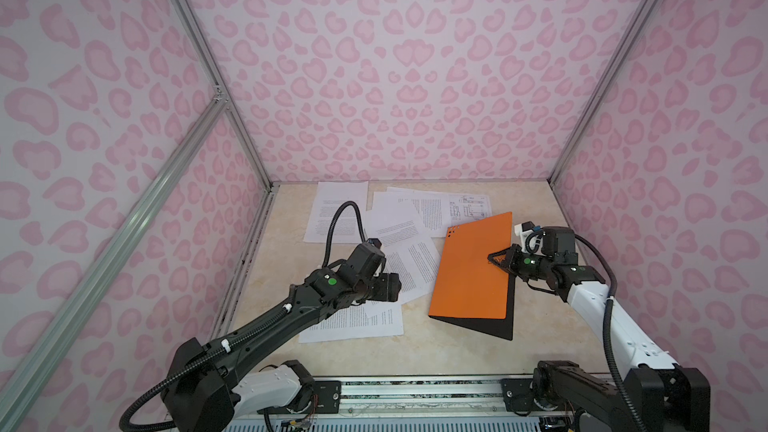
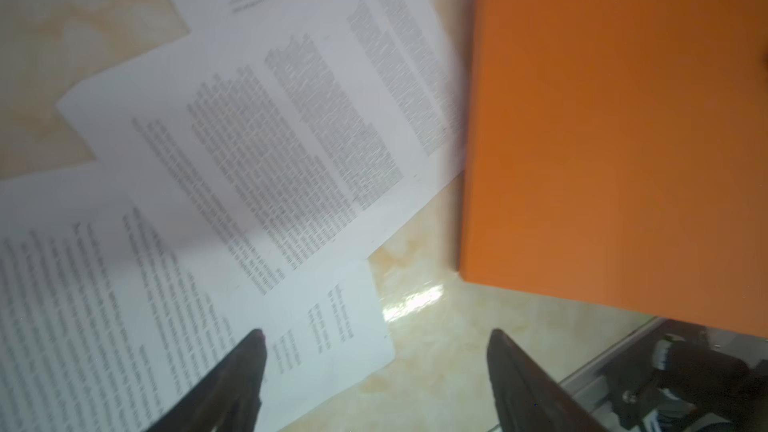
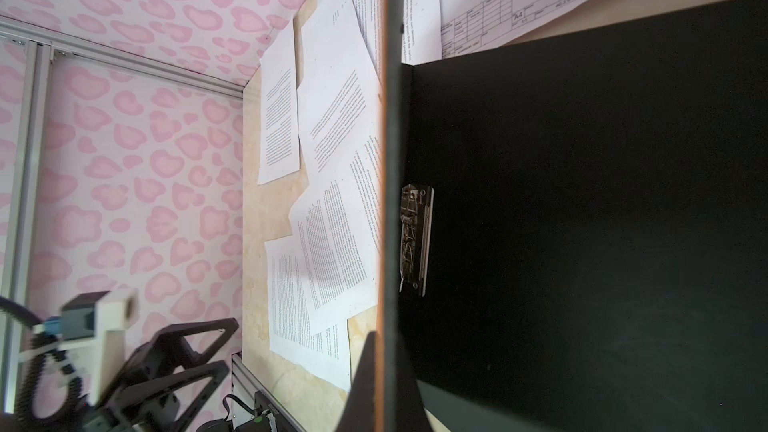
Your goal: Put the files into the folder
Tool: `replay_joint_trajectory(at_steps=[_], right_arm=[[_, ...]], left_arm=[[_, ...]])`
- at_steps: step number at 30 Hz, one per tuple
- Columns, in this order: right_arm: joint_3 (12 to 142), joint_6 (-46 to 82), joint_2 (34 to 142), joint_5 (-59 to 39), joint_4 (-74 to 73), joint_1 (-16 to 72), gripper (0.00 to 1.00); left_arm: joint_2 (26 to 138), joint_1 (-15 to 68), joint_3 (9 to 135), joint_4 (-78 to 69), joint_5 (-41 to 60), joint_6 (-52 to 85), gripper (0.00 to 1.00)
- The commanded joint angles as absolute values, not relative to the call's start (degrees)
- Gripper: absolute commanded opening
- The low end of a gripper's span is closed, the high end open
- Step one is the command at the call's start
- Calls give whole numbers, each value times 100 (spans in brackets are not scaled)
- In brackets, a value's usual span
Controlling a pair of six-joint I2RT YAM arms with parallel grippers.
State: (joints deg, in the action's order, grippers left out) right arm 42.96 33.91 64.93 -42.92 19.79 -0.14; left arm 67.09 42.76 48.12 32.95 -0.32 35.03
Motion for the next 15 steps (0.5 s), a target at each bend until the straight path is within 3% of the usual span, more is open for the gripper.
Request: replay_joint_trajectory(at_steps=[1, 15], right_arm=[[4389, 3392, 6530, -4499, 1666, -16, 0], [4610, 3401, 6115, -4491, 2092, -114, 0]], left_arm=[[6552, 4327, 4341, 3531, -318, 3893, 85], [8162, 4474, 4230, 2428, -399, 3889, 89]])
